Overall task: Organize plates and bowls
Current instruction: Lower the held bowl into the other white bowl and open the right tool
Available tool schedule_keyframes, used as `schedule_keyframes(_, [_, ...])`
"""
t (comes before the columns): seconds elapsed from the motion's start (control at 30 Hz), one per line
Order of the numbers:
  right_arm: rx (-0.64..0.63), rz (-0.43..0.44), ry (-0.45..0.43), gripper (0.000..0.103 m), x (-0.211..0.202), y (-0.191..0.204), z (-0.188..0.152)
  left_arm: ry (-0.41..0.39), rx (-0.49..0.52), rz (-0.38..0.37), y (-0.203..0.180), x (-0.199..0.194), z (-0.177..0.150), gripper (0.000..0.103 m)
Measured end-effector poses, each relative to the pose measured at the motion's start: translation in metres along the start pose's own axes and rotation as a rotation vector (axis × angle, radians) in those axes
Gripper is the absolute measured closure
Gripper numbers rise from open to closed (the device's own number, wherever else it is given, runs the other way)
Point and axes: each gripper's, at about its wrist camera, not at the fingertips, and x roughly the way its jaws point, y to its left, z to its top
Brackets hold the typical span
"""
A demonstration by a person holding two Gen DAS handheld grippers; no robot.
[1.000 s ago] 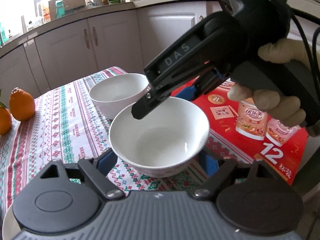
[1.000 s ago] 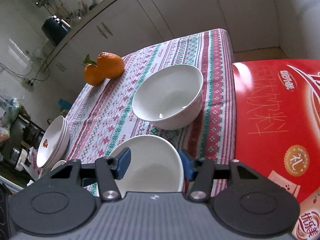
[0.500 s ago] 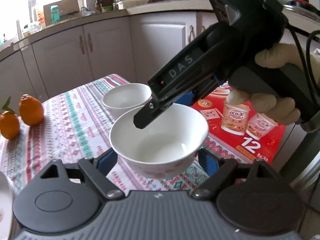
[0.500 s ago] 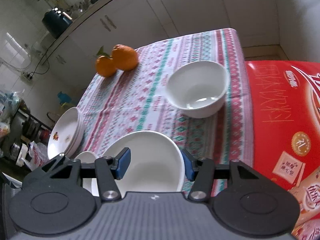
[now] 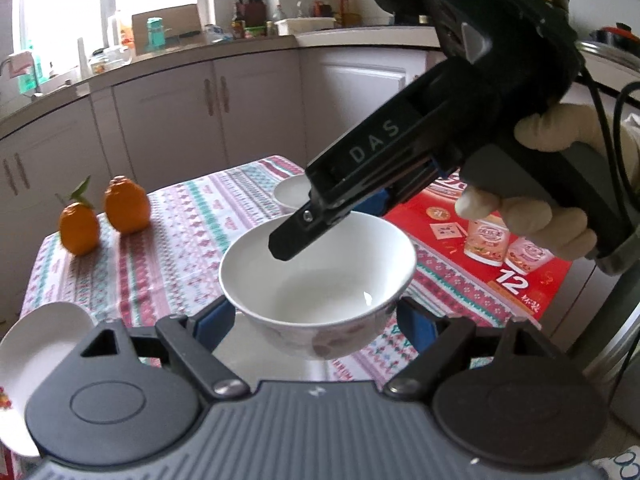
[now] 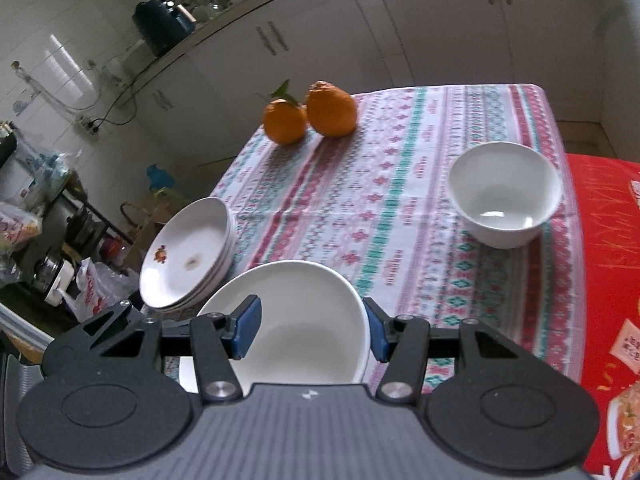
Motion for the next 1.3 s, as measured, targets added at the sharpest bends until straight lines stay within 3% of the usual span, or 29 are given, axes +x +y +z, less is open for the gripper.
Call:
schedule_keyframes(0.4, [-0.061,0.008,0.030,0.043,0.030,0.037,0.001,0.013,-0.056,0.040,0.028,-0.016,-0.021,0.016])
schedule_keyframes(1.3, [-0.085,-0.010,0.083,0.042,0.063,0.040,-0.003,0.084,-0.088,0.037,0.043,-0.002,-0.037,0.015])
